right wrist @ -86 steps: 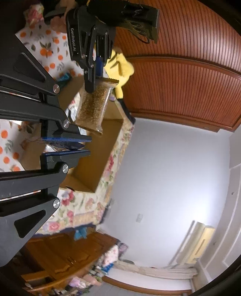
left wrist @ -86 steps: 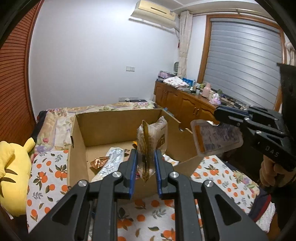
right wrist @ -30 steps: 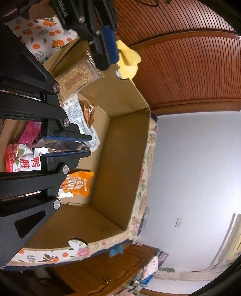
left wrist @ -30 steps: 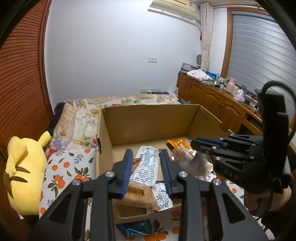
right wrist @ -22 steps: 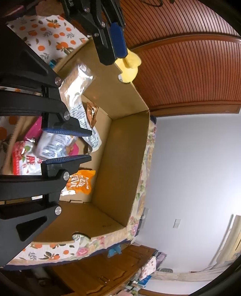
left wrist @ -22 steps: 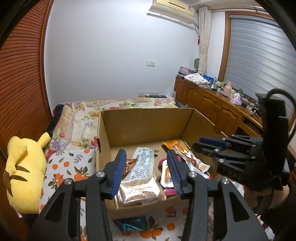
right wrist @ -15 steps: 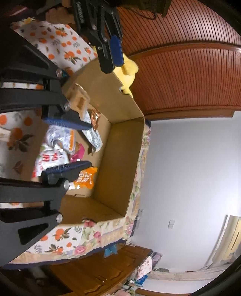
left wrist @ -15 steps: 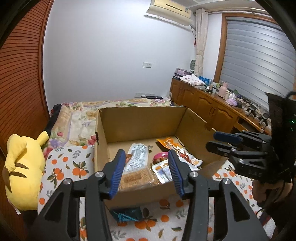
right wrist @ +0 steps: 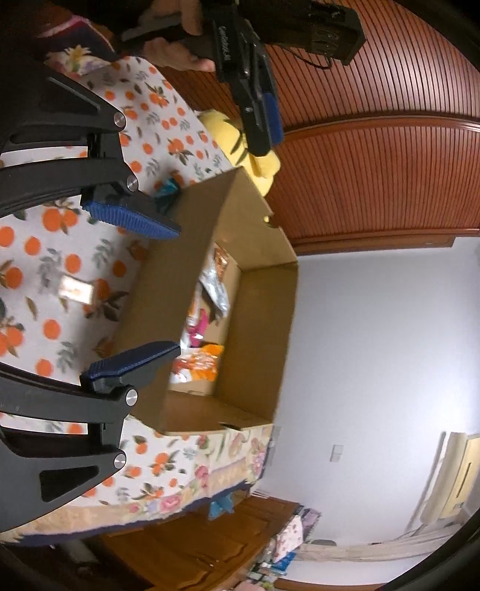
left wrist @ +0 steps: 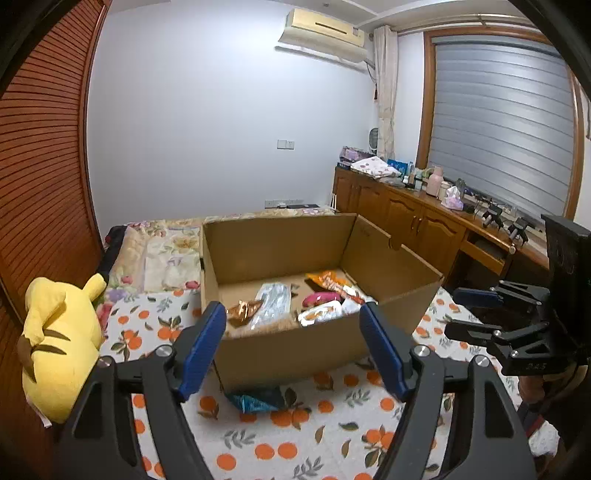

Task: Organize snacks
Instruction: 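Open both grippers to release the packs into the box, then lower the left gripper to the teal foil candy while the right lowers to the white bar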

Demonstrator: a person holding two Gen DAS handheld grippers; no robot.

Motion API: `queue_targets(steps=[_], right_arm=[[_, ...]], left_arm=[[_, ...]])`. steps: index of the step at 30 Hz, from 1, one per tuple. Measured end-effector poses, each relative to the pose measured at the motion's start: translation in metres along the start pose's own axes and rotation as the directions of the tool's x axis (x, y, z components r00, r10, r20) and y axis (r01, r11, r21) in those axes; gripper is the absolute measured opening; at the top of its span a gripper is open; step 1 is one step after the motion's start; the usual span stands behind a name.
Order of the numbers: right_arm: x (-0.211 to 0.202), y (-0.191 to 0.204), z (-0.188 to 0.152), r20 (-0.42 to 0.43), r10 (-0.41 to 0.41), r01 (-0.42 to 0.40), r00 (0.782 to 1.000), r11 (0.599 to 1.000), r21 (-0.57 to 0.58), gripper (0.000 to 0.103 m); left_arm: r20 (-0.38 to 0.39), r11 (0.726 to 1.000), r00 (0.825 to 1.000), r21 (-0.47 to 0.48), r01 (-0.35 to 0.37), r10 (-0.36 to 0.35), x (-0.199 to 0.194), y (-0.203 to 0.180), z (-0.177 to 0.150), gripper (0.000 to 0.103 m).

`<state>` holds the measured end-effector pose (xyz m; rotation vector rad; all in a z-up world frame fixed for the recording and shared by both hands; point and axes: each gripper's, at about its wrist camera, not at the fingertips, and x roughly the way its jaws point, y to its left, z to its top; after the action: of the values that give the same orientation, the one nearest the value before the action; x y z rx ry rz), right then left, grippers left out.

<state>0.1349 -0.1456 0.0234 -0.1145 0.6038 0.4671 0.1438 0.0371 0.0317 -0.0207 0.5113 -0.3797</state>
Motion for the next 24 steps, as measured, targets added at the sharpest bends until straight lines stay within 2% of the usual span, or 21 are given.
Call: queue_targets(steps=[11, 18, 24], right_arm=[[0.036, -0.001, -0.052, -0.136, -0.011, 0.014, 0.991, 1.0, 0.022, 0.06], [0.06, -0.001, -0.068, -0.206, -0.033, 0.04, 0.978, 0.999, 0.032, 0.057], [0.077, -0.006, -0.077, -0.262, -0.032, 0.05, 0.964, 0.997, 0.061, 0.052]], left_arm=[[-0.131, 0.999, 0.99, -0.014, -0.05, 0.048, 0.027, 0.012, -0.055, 0.076], [-0.198, 0.996, 0.977, -0.031, -0.083, 0.075, 0.047, 0.018, -0.073, 0.076], [-0.223, 0.995, 0.971, -0.047, -0.093, 0.08, 0.056, 0.024, -0.081, 0.076]])
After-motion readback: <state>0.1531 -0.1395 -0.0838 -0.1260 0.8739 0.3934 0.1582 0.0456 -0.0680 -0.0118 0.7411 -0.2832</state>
